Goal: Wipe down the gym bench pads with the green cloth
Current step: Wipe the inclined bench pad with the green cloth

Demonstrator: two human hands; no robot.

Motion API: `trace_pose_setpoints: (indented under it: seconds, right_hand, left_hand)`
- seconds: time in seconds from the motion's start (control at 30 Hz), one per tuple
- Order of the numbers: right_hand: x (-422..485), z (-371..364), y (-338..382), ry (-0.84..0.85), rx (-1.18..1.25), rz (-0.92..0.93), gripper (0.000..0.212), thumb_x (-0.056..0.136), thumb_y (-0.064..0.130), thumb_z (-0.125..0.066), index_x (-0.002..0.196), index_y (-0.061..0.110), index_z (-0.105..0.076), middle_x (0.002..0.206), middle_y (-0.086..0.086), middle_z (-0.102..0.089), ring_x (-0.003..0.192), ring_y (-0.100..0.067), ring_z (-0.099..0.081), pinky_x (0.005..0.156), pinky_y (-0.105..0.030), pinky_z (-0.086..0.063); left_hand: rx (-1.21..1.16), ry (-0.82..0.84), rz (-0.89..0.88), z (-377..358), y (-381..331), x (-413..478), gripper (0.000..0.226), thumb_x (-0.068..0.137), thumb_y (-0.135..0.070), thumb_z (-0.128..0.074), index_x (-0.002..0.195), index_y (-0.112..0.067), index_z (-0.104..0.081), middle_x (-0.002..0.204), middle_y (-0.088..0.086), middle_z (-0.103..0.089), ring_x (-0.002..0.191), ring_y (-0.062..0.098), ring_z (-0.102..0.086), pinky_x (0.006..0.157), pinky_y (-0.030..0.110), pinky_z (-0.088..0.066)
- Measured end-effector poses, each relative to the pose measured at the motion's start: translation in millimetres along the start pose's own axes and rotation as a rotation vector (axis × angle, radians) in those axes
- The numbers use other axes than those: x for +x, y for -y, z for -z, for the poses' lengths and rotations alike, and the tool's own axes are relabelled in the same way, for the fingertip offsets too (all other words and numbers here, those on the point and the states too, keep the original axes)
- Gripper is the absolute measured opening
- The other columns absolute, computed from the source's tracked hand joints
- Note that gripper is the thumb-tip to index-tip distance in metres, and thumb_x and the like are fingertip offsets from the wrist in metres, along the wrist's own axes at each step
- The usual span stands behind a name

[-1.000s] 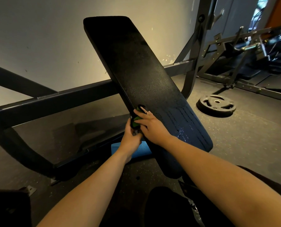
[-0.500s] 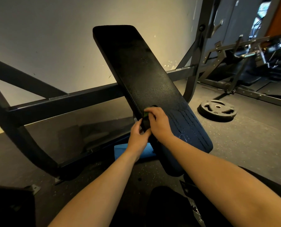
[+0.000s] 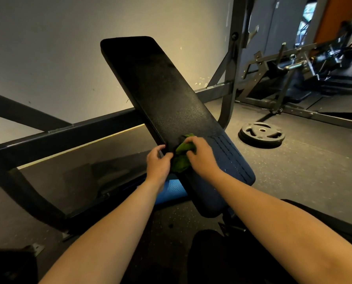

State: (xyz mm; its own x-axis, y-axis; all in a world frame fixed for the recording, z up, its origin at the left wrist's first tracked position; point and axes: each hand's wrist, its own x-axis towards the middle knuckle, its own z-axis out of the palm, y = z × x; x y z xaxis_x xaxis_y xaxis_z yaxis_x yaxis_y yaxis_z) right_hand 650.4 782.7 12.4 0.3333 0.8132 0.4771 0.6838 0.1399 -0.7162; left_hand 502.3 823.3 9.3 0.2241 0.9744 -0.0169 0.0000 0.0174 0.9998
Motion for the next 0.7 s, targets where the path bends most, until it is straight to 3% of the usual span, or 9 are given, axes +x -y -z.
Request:
trace_pose_setpoints:
  seconds: [0.13,0.27,0.33,0.4,0.57,0.7]
  right_hand:
    - [19.6,26.1,-21.3,-0.274,0.035,-0.26,0.034,0.097,0.006,-0.052,0.13,0.012,-0.06,0.136,-0.011,-0.046,0.125,-0.025,-0.047,0.1,-0.019,-0.029]
    - [26.0,13.6,-24.0,-0.078,0.033,-0.351,0.054,0.099,0.026,-0.056,0.149,0.011,-0.041,0.153,-0.013,-0.03,0.141,-0.03,-0.031,0.113,-0.032,-0.027]
    - [23.7,1.4,-25.9,0.008,-0.08,-0.31,0.06,0.097,0.027,-0.058,0.152,0.014,-0.036,0.156,-0.012,-0.025,0.142,-0.033,-0.023,0.116,-0.036,-0.023]
    - [23.4,-5.7,-28.2,-0.005,-0.197,-0.243,0.055,0.098,0.014,-0.054,0.15,0.015,-0.039,0.154,-0.013,-0.03,0.135,-0.034,-0.027,0.112,-0.035,-0.025]
    - [14.4,-21.7,-18.4,-0.02,-0.175,-0.029,0.048,0.092,-0.004,-0.047,0.136,0.014,-0.059,0.136,-0.008,-0.052,0.118,-0.026,-0.039,0.096,-0.018,-0.027]
    - [12.3,-25.1,-13.2,0.193,-0.19,0.246,0.047,0.09,-0.004,-0.052,0.13,0.015,-0.065,0.133,-0.009,-0.055,0.116,-0.027,-0.042,0.107,-0.029,-0.034]
  left_hand:
    - [-0.044,0.011,0.064,-1.2,4.6,-1.3,0.066,0.099,-0.012,-0.059,0.154,-0.031,-0.029,0.153,0.005,-0.039,0.132,0.027,-0.05,0.109,0.04,-0.045]
    - [-0.081,0.104,0.108,-14.3,11.0,-0.4,0.087,0.096,-0.011,-0.065,0.159,-0.037,-0.01,0.162,0.007,-0.03,0.144,0.026,-0.037,0.111,0.04,-0.043]
    - [-0.074,0.08,0.106,-19.1,12.9,1.2,0.091,0.095,-0.011,-0.067,0.159,-0.039,-0.009,0.159,0.006,-0.035,0.141,0.024,-0.04,0.107,0.04,-0.046]
    - [-0.08,0.067,0.106,-19.8,13.9,2.6,0.092,0.094,-0.009,-0.068,0.158,-0.04,-0.01,0.155,0.006,-0.041,0.137,0.024,-0.046,0.105,0.041,-0.049]
    - [-0.07,0.101,0.097,-15.8,21.8,5.6,0.096,0.093,-0.009,-0.069,0.156,-0.044,-0.007,0.149,0.007,-0.049,0.133,0.023,-0.05,0.108,0.051,-0.047]
    - [-0.005,0.165,0.054,-12.5,32.8,7.6,0.104,0.088,-0.009,-0.075,0.157,-0.045,-0.006,0.147,0.001,-0.051,0.132,0.022,-0.051,0.111,0.052,-0.044]
